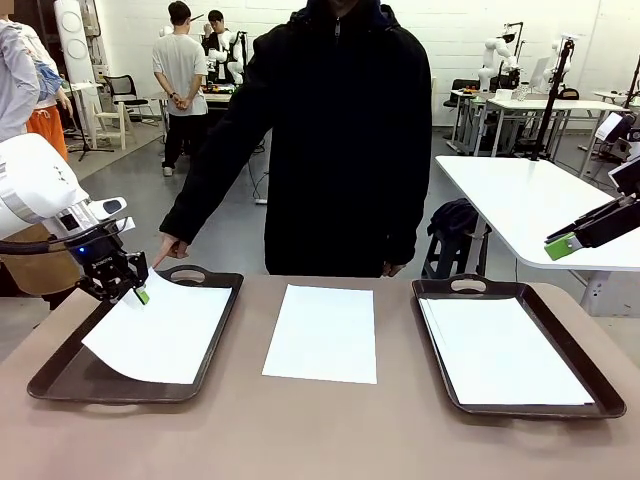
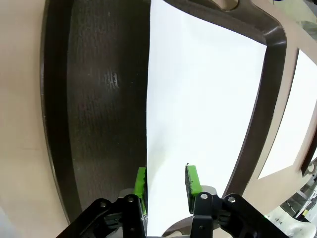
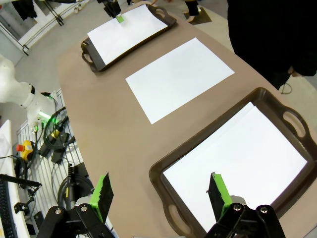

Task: Sort the A4 documents.
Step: Place the A4 Paper in the designated Handle tray.

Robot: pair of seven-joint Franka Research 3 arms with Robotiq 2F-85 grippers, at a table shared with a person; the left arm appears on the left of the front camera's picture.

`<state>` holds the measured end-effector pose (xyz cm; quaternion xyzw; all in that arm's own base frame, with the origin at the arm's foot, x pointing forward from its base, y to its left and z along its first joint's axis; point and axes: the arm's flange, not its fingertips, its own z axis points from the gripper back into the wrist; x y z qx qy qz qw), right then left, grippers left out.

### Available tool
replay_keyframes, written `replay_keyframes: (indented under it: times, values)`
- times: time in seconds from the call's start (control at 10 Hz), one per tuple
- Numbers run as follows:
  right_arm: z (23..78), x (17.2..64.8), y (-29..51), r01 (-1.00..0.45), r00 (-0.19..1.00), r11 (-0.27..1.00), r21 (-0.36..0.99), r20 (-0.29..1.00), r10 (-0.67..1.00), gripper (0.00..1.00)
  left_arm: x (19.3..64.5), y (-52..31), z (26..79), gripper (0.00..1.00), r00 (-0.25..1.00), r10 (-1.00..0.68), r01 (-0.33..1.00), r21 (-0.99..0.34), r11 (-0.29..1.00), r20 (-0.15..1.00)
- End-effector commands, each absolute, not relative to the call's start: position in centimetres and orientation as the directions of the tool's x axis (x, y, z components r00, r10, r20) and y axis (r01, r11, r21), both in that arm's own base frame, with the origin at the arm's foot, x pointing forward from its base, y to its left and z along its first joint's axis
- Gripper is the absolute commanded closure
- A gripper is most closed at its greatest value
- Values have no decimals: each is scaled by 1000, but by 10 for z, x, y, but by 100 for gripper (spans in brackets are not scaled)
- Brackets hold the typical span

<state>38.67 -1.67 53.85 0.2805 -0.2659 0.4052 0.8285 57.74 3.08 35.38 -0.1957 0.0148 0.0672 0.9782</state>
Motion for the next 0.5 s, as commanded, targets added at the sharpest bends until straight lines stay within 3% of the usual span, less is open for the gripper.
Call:
replay_keyframes:
  times: [0.0, 0.1, 0.2, 0.3, 0.4]
  values:
    - [537, 387, -16, -823, 528, 510, 251, 670, 522, 0, 570, 33, 361, 40, 986, 161, -168, -361, 917, -49]
    - [537, 387, -16, -823, 528, 510, 251, 670, 522, 0, 569, 35, 363, 5, 985, 169, -173, -352, 920, -44]
    - [537, 387, -16, -823, 528, 510, 251, 670, 522, 0, 569, 36, 363, 20, 985, 168, -173, -348, 921, -43]
    - [537, 387, -16, -823, 528, 510, 251, 670, 522, 0, 568, 37, 364, 0, 986, 162, -164, -372, 914, -39]
    - [537, 387, -16, -823, 528, 510, 251, 670, 522, 0, 567, 37, 365, 1, 986, 164, -158, -409, 899, -23]
